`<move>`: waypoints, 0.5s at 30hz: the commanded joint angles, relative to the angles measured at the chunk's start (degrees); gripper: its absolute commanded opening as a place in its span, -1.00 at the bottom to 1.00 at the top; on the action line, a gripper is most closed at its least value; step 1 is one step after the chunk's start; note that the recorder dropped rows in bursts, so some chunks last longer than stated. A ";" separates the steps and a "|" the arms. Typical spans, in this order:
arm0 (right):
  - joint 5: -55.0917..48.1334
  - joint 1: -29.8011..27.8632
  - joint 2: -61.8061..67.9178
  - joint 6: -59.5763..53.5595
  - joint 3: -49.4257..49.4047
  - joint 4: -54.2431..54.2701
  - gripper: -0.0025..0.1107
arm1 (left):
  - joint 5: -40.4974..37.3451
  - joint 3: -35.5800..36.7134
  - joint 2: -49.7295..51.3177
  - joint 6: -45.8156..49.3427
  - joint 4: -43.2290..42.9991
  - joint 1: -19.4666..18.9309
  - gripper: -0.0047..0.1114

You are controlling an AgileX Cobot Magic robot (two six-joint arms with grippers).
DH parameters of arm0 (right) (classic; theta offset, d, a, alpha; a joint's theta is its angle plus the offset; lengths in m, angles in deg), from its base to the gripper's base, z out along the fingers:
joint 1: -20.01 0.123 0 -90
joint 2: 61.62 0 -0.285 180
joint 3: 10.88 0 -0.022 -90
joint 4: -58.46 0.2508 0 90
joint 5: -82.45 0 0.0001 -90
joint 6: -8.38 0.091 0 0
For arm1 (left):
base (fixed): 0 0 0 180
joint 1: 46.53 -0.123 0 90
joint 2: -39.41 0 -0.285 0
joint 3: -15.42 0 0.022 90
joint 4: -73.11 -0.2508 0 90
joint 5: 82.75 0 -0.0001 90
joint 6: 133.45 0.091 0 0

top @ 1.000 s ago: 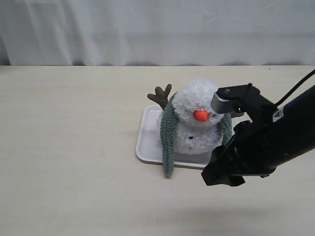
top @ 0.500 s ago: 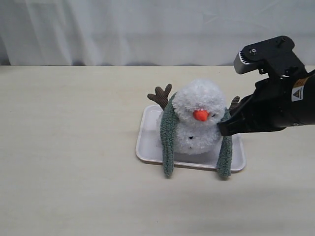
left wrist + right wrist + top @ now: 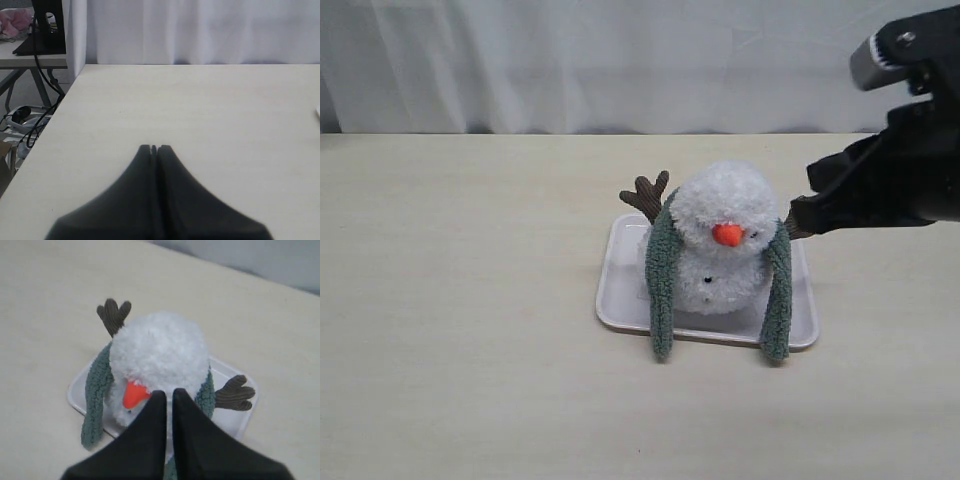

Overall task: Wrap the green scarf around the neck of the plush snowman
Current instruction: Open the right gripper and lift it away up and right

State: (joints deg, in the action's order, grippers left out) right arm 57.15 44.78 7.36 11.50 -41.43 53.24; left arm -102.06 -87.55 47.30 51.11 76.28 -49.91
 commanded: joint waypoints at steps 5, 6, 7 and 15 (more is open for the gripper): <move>-2.88 0.00 -14.80 0.11 -0.14 -0.41 -0.88 | 0.78 0.18 -0.10 -0.15 -0.06 -0.27 -0.92; -3.77 0.00 -16.51 0.11 -0.14 -0.41 -0.88 | 0.78 0.18 -0.10 -0.15 -0.06 -0.27 -0.92; -4.68 0.00 -18.42 0.11 -0.14 -0.41 -0.88 | 0.78 0.18 -0.10 -0.15 -0.06 -0.27 -0.92; -8.14 0.00 -31.83 0.11 -0.14 0.28 -0.88 | 0.78 0.18 -0.10 -0.15 -0.06 -0.27 -0.92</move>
State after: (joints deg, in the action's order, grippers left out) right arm 49.83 44.78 -20.63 11.50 -41.43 53.36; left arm -102.06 -87.55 47.30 51.11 76.28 -49.91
